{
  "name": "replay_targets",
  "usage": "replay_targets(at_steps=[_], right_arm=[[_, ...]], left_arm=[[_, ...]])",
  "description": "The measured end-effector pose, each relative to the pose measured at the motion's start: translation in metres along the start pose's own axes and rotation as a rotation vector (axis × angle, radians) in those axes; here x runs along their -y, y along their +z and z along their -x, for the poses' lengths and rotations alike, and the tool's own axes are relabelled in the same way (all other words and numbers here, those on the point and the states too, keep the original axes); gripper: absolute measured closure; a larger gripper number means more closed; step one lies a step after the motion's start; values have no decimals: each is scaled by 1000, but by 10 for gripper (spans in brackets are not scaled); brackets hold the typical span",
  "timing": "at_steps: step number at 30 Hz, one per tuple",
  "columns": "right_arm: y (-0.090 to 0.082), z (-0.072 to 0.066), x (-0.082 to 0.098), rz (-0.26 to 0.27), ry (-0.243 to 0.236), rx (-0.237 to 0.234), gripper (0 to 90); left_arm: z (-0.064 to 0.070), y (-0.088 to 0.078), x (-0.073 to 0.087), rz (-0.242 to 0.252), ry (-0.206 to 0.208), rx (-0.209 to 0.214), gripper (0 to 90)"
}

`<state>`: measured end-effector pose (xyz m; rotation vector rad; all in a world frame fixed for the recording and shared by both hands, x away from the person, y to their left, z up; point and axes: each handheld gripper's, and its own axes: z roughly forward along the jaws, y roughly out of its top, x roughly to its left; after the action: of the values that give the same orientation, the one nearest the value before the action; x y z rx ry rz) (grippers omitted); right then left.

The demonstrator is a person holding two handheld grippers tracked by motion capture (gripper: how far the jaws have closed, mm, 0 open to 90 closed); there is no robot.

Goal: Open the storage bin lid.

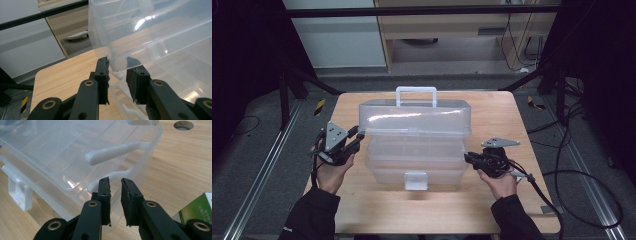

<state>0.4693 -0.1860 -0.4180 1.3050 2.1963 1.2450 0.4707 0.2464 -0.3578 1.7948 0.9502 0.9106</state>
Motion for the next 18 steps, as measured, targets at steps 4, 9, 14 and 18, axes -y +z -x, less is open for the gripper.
replay_targets(at_steps=[4,9,14,18], right_arm=[[0,-1,0,-1,-11,5,778],[0,-3,-1,-6,-33,25,779],[0,-3,-1,-7,-30,25,779],[0,-3,-1,-7,-30,24,778]], left_arm=[[-1,1,-3,2,0,-4,710],[-2,2,-6,2,1,-9,714],[-3,4,-10,7,-1,-16,720],[-5,7,-14,8,-1,-21,725]])
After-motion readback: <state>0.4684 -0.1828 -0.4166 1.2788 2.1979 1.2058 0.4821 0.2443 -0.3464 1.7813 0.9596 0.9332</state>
